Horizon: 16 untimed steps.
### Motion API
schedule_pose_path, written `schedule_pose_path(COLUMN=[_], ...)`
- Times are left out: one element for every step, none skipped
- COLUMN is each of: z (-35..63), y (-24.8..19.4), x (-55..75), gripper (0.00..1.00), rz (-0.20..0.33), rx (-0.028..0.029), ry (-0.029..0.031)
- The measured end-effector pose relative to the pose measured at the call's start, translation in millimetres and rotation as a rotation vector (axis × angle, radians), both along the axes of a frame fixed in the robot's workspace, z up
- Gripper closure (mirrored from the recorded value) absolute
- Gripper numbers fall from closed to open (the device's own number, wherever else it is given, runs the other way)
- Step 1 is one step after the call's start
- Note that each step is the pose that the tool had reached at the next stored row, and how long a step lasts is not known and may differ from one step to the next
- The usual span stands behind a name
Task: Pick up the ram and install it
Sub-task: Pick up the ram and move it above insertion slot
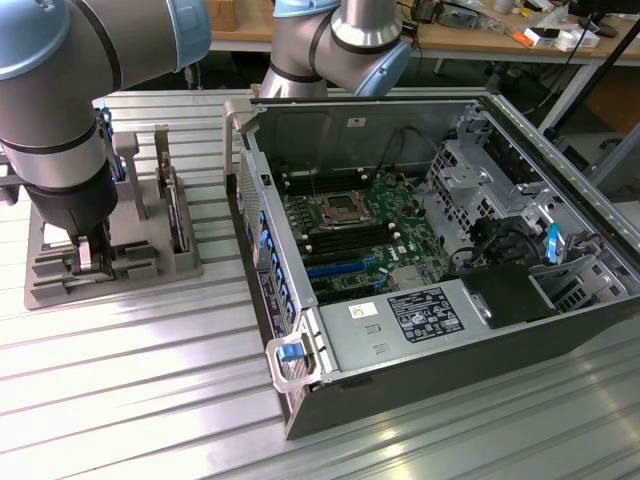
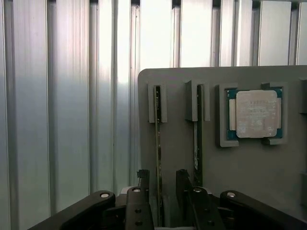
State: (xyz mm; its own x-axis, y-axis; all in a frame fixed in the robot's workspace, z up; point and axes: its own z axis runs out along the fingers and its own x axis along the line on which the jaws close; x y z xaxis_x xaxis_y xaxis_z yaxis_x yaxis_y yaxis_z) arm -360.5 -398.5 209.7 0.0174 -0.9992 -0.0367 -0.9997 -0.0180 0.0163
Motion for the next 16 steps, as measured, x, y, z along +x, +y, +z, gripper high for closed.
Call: schedule_pose_path(z=[0.0, -0.1, -0.1, 0.0, 0.0, 0.0, 0.0, 0.0, 0.0, -0.1, -0.1, 0.0, -0.1, 0.5, 3.0, 5.8], y=[0.0, 0.0, 0.0, 0.0, 0.0, 0.0, 0.0, 0.0, 0.0, 0.0, 0.0, 0.0, 0.0, 0.0, 0.0, 0.0], x=[0.0, 0.0, 0.0, 0.0, 0.0, 0.0, 0.0, 0.0, 0.0, 0.0, 0.0, 0.0, 0.0, 0.1, 0.0, 0.0], gripper=[0.64, 0.64, 0.72, 0.78, 0.84, 0.84, 0.88, 0.88, 0.88, 0.88, 0.88, 0.88, 0.88, 0.88, 0.88, 0.88], rz=[0.000, 0.000, 0.000, 0.000, 0.000, 0.000, 0.000, 0.000, 0.000, 0.000, 0.000, 0.000, 0.000, 0.000, 0.000, 0.000], rx=[0.0000, 0.0000, 0.0001, 0.0000, 0.0000, -0.0001, 0.0000, 0.0000, 0.0000, 0.0001, 0.0000, 0.0000, 0.0001, 0.0002, 0.0002, 0.0001], ry=[-0.0001, -0.0002, -0.0001, -0.0001, 0.0000, -0.0001, -0.0001, -0.0001, -0.0001, -0.0001, -0.0001, -0.0001, -0.0001, -0.0003, -0.0002, -0.0001])
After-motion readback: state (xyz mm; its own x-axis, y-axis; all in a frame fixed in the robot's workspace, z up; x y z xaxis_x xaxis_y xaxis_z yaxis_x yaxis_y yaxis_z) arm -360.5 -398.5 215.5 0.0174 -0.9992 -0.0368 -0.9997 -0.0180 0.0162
